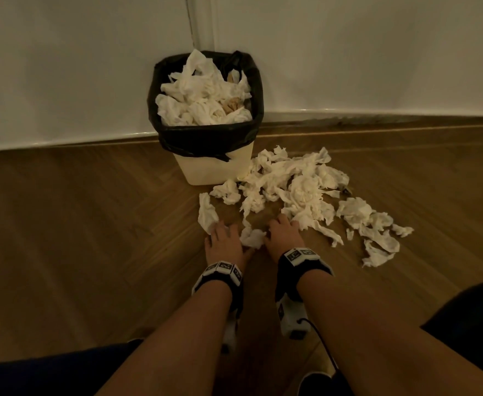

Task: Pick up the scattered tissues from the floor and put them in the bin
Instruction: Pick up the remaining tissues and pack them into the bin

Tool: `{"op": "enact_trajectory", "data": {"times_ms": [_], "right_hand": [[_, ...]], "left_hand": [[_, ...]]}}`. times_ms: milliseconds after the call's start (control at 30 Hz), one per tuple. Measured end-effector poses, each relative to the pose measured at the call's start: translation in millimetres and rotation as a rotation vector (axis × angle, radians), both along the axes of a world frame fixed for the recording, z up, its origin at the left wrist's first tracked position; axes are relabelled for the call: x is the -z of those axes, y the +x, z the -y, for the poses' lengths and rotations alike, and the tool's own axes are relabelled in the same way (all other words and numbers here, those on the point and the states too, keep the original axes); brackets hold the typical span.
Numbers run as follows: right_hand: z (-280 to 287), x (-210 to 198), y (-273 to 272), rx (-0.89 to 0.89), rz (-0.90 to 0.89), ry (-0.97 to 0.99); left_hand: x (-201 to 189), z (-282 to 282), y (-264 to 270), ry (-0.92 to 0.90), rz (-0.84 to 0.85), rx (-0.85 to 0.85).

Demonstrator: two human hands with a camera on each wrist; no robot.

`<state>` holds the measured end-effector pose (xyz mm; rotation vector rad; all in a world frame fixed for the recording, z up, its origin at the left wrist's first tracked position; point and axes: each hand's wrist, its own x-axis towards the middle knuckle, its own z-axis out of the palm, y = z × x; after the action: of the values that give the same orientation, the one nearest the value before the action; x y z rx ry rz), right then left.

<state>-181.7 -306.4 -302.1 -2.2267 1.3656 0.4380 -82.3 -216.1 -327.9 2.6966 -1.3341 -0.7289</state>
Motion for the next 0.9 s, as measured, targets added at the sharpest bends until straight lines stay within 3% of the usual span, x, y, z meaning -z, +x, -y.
{"op": "enact_trajectory", "data": {"times_ms": [267, 467, 600, 767, 833, 900], "right_hand": [[1, 2, -1, 0.016, 0.007, 0.009], [4, 5, -1, 0.044, 0.012, 0.03], [6, 6, 0, 0.098, 0.081, 0.071], [-2, 4, 8, 0.052, 0.201, 0.121], [-6, 3, 13, 0.038, 0.227, 0.159], [-7, 0, 15, 0.037, 0.245, 0.193]], "left_hand": [[1, 2, 21, -0.201, -0.162, -0.158], [-1, 6, 30, -0.336, -0.324, -0.413], [-1, 5, 21, -0.387, -0.422, -0.344], [-2, 11, 3, -0.262, -0.516, -0.264], [-3, 16, 1, -0.203, -0.502, -0.215], [-8, 20, 2, -0.11, -0.402, -0.058]]}}
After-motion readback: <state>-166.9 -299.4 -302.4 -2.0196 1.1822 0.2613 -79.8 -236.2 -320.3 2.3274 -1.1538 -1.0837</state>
